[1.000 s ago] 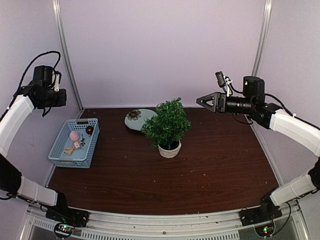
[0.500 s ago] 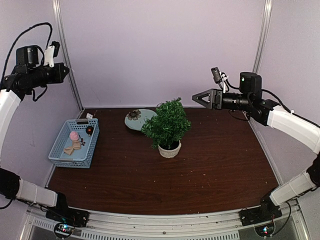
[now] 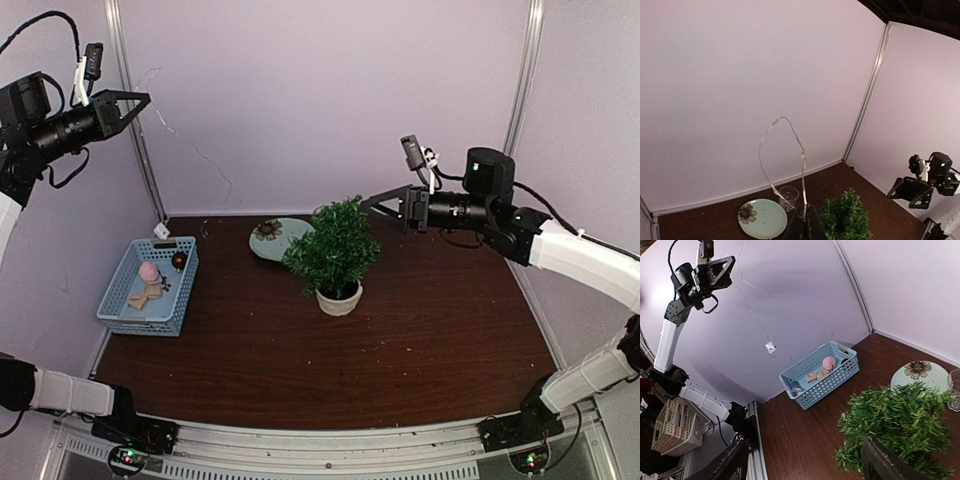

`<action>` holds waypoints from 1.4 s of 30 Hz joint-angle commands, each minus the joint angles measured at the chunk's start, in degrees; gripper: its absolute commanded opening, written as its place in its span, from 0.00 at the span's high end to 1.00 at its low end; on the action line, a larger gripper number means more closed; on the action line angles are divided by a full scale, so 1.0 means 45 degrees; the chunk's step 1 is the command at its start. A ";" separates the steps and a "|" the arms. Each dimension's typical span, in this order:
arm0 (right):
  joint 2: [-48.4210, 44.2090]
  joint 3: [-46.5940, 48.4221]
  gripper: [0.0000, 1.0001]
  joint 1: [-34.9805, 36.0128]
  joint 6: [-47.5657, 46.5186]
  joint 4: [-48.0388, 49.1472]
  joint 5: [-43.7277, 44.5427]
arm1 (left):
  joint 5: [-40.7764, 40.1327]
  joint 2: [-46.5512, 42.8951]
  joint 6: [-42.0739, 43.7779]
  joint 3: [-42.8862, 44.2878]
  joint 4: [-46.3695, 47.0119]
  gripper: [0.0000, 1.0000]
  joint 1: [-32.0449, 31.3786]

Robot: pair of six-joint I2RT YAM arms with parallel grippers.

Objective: Decorate the small christmas tree

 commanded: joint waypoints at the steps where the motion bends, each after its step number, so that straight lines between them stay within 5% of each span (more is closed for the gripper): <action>1: 0.0137 -0.0348 0.20 0.1246 0.0015 0.1125 0.0667 | 0.2432 -0.0464 -0.1952 -0.0654 0.2718 1.00 -0.0328; 14: 0.1574 -0.0905 0.13 0.3743 0.0276 0.4164 0.2002 | 0.4178 -0.0750 -0.3124 -0.1542 0.5382 1.00 -0.1459; 27: 0.3293 -0.0386 0.16 0.4452 0.0969 0.5852 0.3130 | 0.4975 -0.0033 -0.5645 -0.2144 0.9579 1.00 -0.2602; 42: 0.6172 0.1226 0.05 0.4730 0.4191 1.0127 0.2776 | 0.5088 -0.0066 -0.4801 -0.2167 1.0019 1.00 -0.4215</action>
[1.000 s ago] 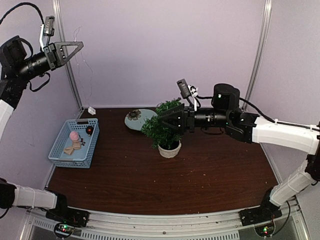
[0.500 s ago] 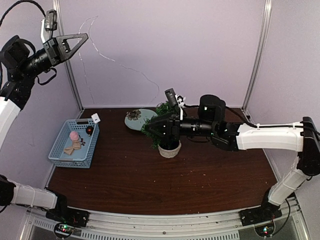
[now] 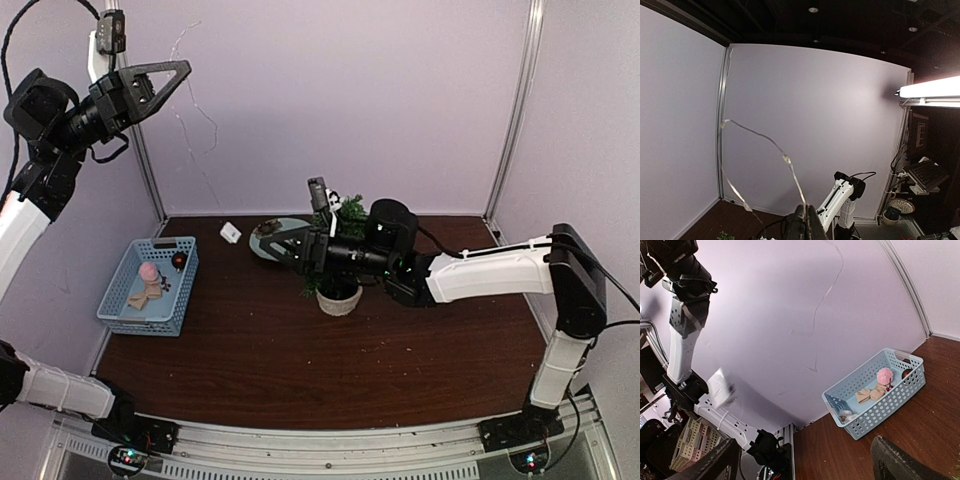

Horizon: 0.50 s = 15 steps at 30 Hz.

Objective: Decorate the small christmas tree

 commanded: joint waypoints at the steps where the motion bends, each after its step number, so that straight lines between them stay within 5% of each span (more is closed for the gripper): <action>1: 0.0371 0.0688 0.05 0.0115 0.1107 0.1972 -0.0088 | 0.0016 -0.0118 0.0213 -0.0036 0.0656 1.00 -0.0078; 12: 0.0936 0.1368 0.02 0.0115 0.1901 0.1952 0.0518 | 0.0028 0.0438 -0.0023 -0.0044 0.1469 1.00 -0.0710; 13: 0.1001 0.1412 0.07 0.0115 0.2017 0.2148 0.0520 | 0.0040 0.0488 -0.0032 -0.0031 0.1521 1.00 -0.0807; 15: 0.1111 0.1539 0.38 0.0115 0.2182 0.2489 0.0422 | 0.0048 0.0588 0.0009 -0.0034 0.1594 1.00 -0.0985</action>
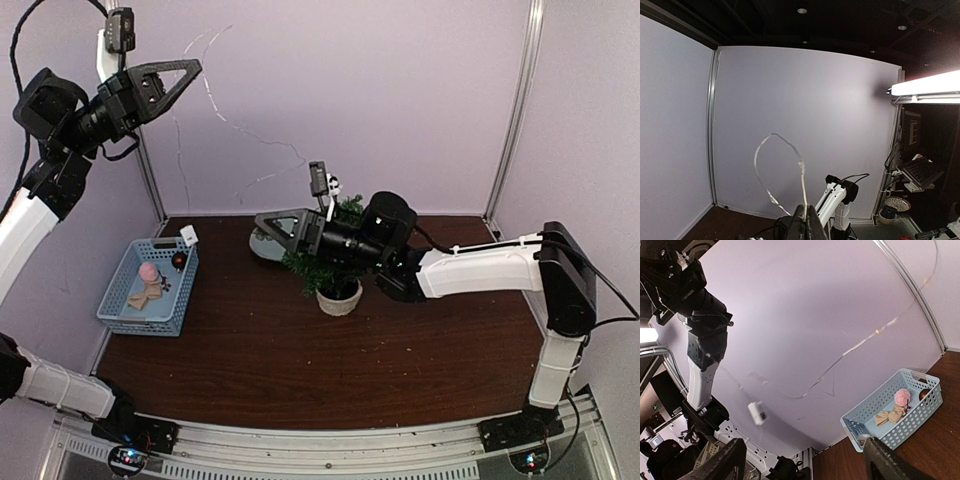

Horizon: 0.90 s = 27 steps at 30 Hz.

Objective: Decorate the small christmas tree

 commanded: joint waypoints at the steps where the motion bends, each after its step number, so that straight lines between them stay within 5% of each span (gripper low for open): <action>1: 0.0392 0.0534 0.56 0.0091 0.0554 0.0930 0.0155 | 0.0003 0.0255 -0.0003 -0.0028 0.0797 1.00 -0.0400; 5: 0.0349 0.0455 1.00 0.0091 0.0525 0.1153 0.0338 | -0.0238 0.0240 0.0082 -0.0114 0.0863 1.00 -0.0428; 9: 0.0261 0.0330 0.97 0.0086 0.0425 0.0956 0.0441 | -0.0330 0.0197 0.0181 -0.0194 0.0945 1.00 -0.0428; 14: 0.0274 0.0156 0.47 0.0090 0.0439 0.0623 0.0994 | -0.0221 0.0359 -0.0020 -0.0156 0.1149 1.00 -0.0446; 18: 0.0368 0.0310 0.31 0.0071 0.0381 0.0575 0.1068 | -0.0052 0.0619 -0.0391 -0.0158 0.1679 1.00 -0.0589; 20: 0.0479 0.0471 0.33 0.0077 0.0404 0.0612 0.0972 | 0.0047 0.0743 -0.0477 -0.0087 0.1791 1.00 -0.0668; 24: 0.0715 0.0647 0.65 0.0087 0.0425 0.0940 0.1151 | 0.0207 0.0837 -0.0572 -0.0049 0.2026 1.00 -0.0811; 27: 0.0869 0.0863 0.60 0.0052 0.0305 0.0915 0.1413 | 0.0312 0.0899 -0.0606 -0.0018 0.2131 1.00 -0.0872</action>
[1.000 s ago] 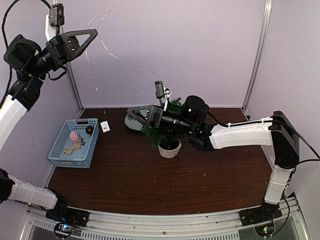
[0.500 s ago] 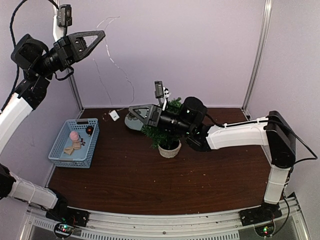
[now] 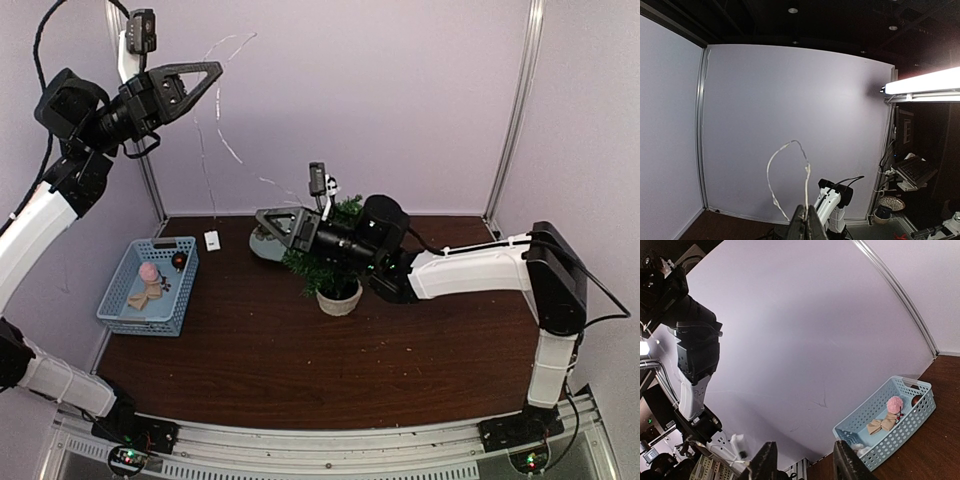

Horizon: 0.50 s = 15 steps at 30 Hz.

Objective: Decorate the small christmas tree

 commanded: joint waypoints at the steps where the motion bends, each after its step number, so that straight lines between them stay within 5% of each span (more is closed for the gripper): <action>1: 0.0362 0.0652 0.58 0.0018 -0.0134 0.0484 0.0523 | 0.0333 0.0059 -0.0201 0.0044 0.0902 1.00 -0.0162; 10: 0.0856 0.1160 0.47 -0.0025 0.0149 0.1406 0.0690 | 0.0299 0.0011 -0.0206 -0.0012 0.0913 1.00 -0.0208; 15: 0.0892 0.1119 0.60 -0.0077 0.0189 0.1850 0.0377 | -0.0099 -0.0148 0.0219 -0.0106 0.0437 1.00 -0.0208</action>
